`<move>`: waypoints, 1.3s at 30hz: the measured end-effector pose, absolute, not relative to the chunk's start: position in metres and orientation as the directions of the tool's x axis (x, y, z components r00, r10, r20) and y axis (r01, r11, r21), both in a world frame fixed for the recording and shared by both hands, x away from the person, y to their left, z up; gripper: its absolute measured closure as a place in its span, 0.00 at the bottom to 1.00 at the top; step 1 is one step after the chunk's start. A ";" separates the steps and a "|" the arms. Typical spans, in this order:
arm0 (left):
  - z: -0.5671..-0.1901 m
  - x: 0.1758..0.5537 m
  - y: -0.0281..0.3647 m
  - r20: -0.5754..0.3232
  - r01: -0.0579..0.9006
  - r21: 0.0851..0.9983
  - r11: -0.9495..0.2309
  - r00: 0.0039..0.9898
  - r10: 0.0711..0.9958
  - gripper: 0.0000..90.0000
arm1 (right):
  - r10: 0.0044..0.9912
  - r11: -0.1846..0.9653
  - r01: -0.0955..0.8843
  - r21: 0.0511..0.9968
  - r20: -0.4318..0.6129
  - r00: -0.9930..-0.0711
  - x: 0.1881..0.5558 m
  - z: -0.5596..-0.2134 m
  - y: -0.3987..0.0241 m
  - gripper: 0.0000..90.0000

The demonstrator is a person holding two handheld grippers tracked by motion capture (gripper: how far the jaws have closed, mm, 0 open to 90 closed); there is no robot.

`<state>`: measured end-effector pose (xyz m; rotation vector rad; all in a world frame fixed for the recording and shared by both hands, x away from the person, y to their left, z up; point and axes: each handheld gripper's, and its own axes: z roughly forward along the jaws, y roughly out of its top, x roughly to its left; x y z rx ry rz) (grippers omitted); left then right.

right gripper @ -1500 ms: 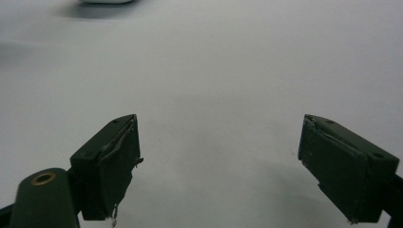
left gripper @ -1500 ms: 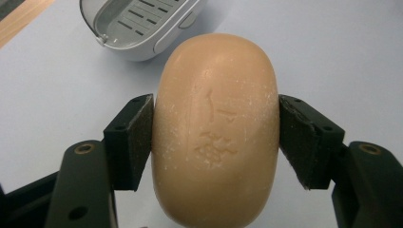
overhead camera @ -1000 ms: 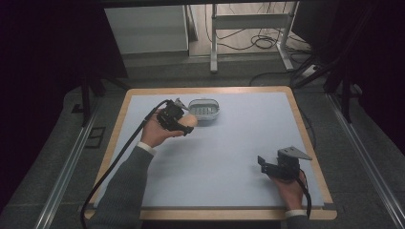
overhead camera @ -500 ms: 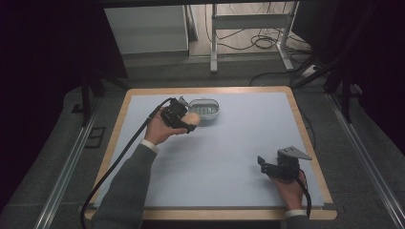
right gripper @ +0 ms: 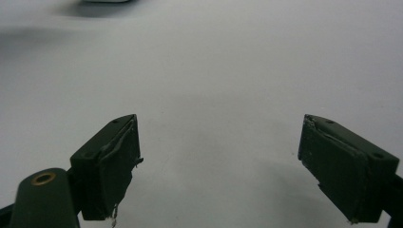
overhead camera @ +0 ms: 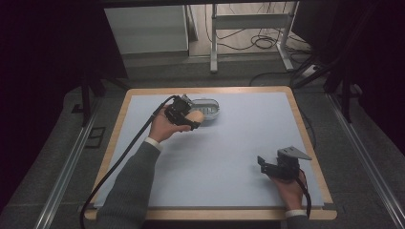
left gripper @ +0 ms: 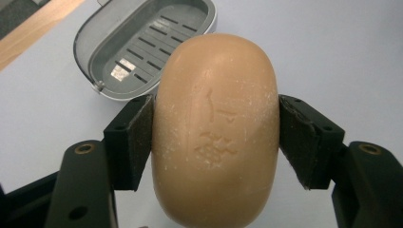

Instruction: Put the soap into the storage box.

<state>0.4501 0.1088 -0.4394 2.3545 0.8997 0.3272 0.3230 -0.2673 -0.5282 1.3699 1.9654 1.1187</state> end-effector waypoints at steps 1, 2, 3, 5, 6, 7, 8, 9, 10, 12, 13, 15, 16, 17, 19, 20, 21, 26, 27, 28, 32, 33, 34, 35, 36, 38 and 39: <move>-0.440 0.451 0.108 0.021 0.525 0.603 -0.601 0.742 0.670 0.36 | 0.926 0.160 0.521 0.838 0.056 -0.374 0.323 -0.528 -0.267 0.16; -0.440 0.453 0.107 0.016 0.527 0.604 -0.598 0.742 0.670 0.36 | 0.926 0.159 0.521 0.838 0.057 -0.374 0.323 -0.528 -0.267 0.16; -0.440 0.455 0.107 0.015 0.527 0.605 -0.597 0.742 0.670 0.36 | 0.925 0.159 0.522 0.838 0.058 -0.374 0.323 -0.528 -0.267 0.16; -0.439 0.458 0.105 0.021 0.527 0.601 -0.601 0.741 0.671 0.36 | 0.926 0.157 0.521 0.839 0.059 -0.374 0.323 -0.528 -0.267 0.16; -0.439 0.459 0.105 0.024 0.526 0.600 -0.603 0.741 0.671 0.36 | 0.926 0.157 0.521 0.839 0.058 -0.374 0.323 -0.528 -0.267 0.16; -0.438 0.460 0.105 0.027 0.523 0.601 -0.604 0.742 0.670 0.36 | 0.926 0.158 0.520 0.839 0.058 -0.374 0.323 -0.528 -0.267 0.16; -0.438 0.462 0.104 0.029 0.521 0.600 -0.607 0.744 0.667 0.36 | 0.926 0.157 0.520 0.840 0.057 -0.373 0.323 -0.528 -0.267 0.16; -0.438 0.462 0.104 0.029 0.521 0.600 -0.607 0.744 0.667 0.36 | 0.926 0.157 0.520 0.840 0.057 -0.373 0.323 -0.528 -0.267 0.16; -0.436 0.465 0.104 0.049 0.512 0.585 -0.630 0.753 0.657 0.36 | 0.925 0.157 0.521 0.839 0.059 -0.374 0.323 -0.528 -0.268 0.16; -0.435 0.468 0.103 0.052 0.512 0.583 -0.631 0.751 0.658 0.36 | 0.925 0.156 0.521 0.839 0.060 -0.374 0.323 -0.528 -0.268 0.16; -0.435 0.469 0.103 0.050 0.512 0.584 -0.630 0.752 0.657 0.36 | 0.925 0.156 0.521 0.839 0.060 -0.374 0.323 -0.528 -0.268 0.16; -0.435 0.470 0.103 0.048 0.513 0.584 -0.629 0.752 0.658 0.36 | 0.927 0.154 0.521 0.840 0.061 -0.371 0.323 -0.528 -0.267 0.16; -0.434 0.473 0.102 0.054 0.510 0.583 -0.632 0.752 0.657 0.36 | 0.927 0.155 0.520 0.840 0.058 -0.371 0.323 -0.528 -0.267 0.16; -0.434 0.473 0.102 0.054 0.510 0.583 -0.632 0.752 0.657 0.36 | 0.927 0.155 0.520 0.840 0.058 -0.371 0.323 -0.528 -0.267 0.16; -0.435 0.475 0.102 0.036 0.516 0.589 -0.622 0.752 0.658 0.36 | 0.927 0.157 0.519 0.840 0.056 -0.372 0.323 -0.528 -0.267 0.16; -0.436 0.478 0.102 0.029 0.521 0.589 -0.617 0.750 0.661 0.36 | 0.927 0.157 0.519 0.840 0.056 -0.371 0.323 -0.528 -0.267 0.16; -0.436 0.479 0.102 0.033 0.521 0.581 -0.626 0.753 0.657 0.36 | 0.927 0.158 0.519 0.840 0.055 -0.371 0.323 -0.528 -0.267 0.16; -0.435 0.485 0.099 0.025 0.523 0.585 -0.620 0.752 0.658 0.36 | 0.926 0.161 0.519 0.840 0.053 -0.373 0.323 -0.528 -0.267 0.16; -0.434 0.487 0.098 0.028 0.521 0.584 -0.623 0.754 0.656 0.36 | 0.927 0.159 0.519 0.840 0.055 -0.372 0.323 -0.528 -0.267 0.16; -0.433 0.489 0.096 0.026 0.520 0.584 -0.623 0.755 0.655 0.36 | 0.927 0.158 0.518 0.840 0.055 -0.372 0.323 -0.528 -0.267 0.16; -0.433 0.494 0.092 0.032 0.517 0.574 -0.635 0.760 0.649 0.36 | 0.926 0.162 0.517 0.841 0.051 -0.374 0.323 -0.528 -0.267 0.16; -0.434 0.495 0.091 0.035 0.515 0.573 -0.637 0.762 0.647 0.36 | 0.926 0.161 0.517 0.841 0.052 -0.373 0.323 -0.528 -0.267 0.16; -0.434 0.497 0.090 0.036 0.516 0.571 -0.638 0.761 0.648 0.36 | 0.926 0.160 0.517 0.841 0.053 -0.373 0.323 -0.528 -0.267 0.16; -0.435 0.498 0.089 0.036 0.517 0.572 -0.637 0.760 0.649 0.36 | 0.926 0.160 0.517 0.841 0.054 -0.374 0.323 -0.528 -0.267 0.16; -0.436 0.500 0.089 0.032 0.517 0.572 -0.637 0.762 0.647 0.36 | 0.926 0.161 0.517 0.841 0.053 -0.374 0.323 -0.528 -0.267 0.16; -0.438 0.504 0.090 0.025 0.525 0.570 -0.632 0.758 0.652 0.36 | 0.926 0.162 0.517 0.841 0.052 -0.374 0.323 -0.528 -0.267 0.16; -0.439 0.505 0.090 0.031 0.525 0.563 -0.638 0.758 0.652 0.36 | 0.926 0.161 0.517 0.841 0.052 -0.374 0.323 -0.528 -0.267 0.16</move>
